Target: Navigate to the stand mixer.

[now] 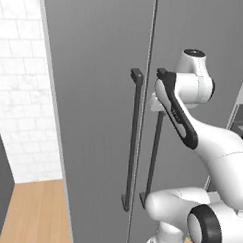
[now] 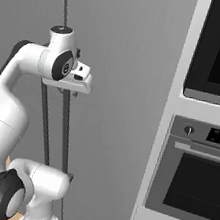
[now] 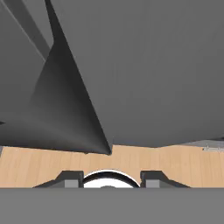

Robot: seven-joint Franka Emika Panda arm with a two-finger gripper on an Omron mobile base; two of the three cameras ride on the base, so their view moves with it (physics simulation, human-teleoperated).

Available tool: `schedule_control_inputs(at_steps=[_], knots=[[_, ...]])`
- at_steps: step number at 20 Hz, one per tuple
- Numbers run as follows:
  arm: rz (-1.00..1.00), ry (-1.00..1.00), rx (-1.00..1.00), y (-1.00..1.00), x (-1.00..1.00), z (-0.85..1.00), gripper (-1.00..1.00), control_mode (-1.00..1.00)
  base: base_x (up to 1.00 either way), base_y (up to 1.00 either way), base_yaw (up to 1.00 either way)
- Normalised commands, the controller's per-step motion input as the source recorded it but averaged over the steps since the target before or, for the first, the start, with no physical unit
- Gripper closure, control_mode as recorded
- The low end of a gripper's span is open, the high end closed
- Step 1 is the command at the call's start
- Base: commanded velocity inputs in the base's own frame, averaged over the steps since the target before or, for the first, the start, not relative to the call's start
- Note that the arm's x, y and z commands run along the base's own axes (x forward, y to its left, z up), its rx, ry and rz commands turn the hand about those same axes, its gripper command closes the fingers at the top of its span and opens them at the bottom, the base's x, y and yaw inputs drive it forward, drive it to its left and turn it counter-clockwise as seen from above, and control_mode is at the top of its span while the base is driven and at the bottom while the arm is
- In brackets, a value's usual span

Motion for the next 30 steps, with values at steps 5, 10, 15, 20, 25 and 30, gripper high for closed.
schedule_control_inputs(at_steps=[5,10,15,20,25,30], knots=[[0.00,0.00,0.00,-0.01,-0.58,-0.07,-1.00,-1.00,0.00,0.00,0.00],[0.00,0.00,0.00,-0.01,-0.91,-0.32,-1.00,-1.00,0.00,0.00,0.00],[0.00,0.00,0.00,0.00,-0.43,-0.22,-1.00,1.00,-0.25,0.00,0.00],[0.00,0.00,0.00,0.00,0.00,0.00,-1.00,1.00,-0.66,-0.09,-0.02],[0.00,0.00,0.00,0.00,0.00,0.00,-1.00,1.00,-0.53,-0.53,-0.37],[0.00,0.00,0.00,0.00,0.00,0.00,-1.00,1.00,-0.05,-0.79,-0.52]])
